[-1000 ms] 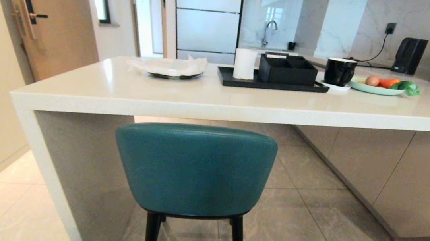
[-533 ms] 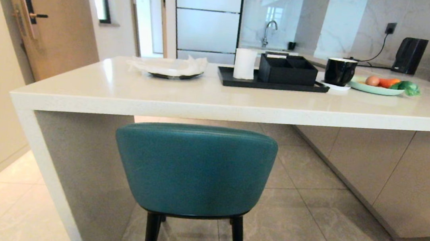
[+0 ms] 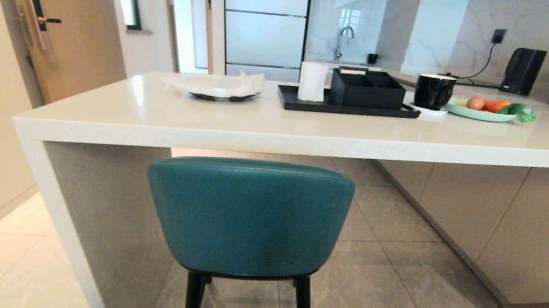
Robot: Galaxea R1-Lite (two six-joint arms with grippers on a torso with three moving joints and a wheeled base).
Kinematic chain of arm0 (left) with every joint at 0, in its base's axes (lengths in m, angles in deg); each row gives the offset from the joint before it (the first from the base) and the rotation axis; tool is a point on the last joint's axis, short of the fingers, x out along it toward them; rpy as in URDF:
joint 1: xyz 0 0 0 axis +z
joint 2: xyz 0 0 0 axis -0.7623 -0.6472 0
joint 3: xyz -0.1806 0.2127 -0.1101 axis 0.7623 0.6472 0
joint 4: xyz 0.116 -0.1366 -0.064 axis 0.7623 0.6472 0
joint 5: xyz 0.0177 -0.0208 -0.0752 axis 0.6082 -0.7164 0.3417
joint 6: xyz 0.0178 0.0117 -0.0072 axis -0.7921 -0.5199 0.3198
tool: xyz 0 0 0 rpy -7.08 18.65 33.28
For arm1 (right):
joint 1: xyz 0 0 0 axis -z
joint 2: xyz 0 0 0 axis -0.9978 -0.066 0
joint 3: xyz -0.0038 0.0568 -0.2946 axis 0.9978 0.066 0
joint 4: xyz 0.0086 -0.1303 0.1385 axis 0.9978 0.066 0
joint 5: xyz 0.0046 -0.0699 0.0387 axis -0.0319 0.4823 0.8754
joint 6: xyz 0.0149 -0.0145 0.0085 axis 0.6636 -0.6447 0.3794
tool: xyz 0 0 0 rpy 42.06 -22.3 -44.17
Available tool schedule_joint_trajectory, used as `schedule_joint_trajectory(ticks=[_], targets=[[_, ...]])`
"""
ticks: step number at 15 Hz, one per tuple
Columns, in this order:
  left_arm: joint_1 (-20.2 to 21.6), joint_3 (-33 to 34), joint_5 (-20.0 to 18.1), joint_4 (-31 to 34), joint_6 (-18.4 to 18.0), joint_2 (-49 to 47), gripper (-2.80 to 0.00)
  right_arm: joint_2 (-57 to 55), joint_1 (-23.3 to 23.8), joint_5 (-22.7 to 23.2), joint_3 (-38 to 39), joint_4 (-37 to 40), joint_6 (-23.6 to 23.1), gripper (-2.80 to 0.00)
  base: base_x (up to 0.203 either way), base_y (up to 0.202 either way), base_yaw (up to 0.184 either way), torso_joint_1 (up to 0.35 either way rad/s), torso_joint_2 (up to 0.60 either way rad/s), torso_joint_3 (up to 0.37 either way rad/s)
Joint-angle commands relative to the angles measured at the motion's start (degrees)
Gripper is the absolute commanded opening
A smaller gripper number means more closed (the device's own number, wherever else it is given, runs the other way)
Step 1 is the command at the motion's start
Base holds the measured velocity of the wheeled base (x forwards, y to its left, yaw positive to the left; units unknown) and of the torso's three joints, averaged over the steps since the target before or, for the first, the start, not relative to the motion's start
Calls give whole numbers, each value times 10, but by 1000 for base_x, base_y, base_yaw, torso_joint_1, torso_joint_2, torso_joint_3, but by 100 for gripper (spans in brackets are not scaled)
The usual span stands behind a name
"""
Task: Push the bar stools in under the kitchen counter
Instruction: Push the gray chair back under the dining table
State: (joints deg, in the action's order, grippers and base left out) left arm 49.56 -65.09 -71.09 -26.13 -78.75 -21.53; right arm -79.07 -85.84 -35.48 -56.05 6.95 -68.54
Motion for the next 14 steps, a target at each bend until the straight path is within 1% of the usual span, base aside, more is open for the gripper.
schedule_joint_trajectory(ticks=[1,4,5,9,14], targets=[[0,0,0,0,0,-1,-280,0,0,1,0,2,0,-280,0,0,0,0,0,0],[0,0,0,0,2,-1,-280,0,0,0,0,2,0,-280,0,0,0,0,0,0],[0,0,1,0,2,-1,-280,0,0,0,0,1,1,-280,-98,0,2,15,5,2],[0,0,5,0,17,-1,-280,0,0,0,0,1,0,-280,-193,0,-1,3,0,3],[0,0,6,-1,21,-1,-280,0,0,0,0,1,1,-280,-198,0,0,4,1,2]])
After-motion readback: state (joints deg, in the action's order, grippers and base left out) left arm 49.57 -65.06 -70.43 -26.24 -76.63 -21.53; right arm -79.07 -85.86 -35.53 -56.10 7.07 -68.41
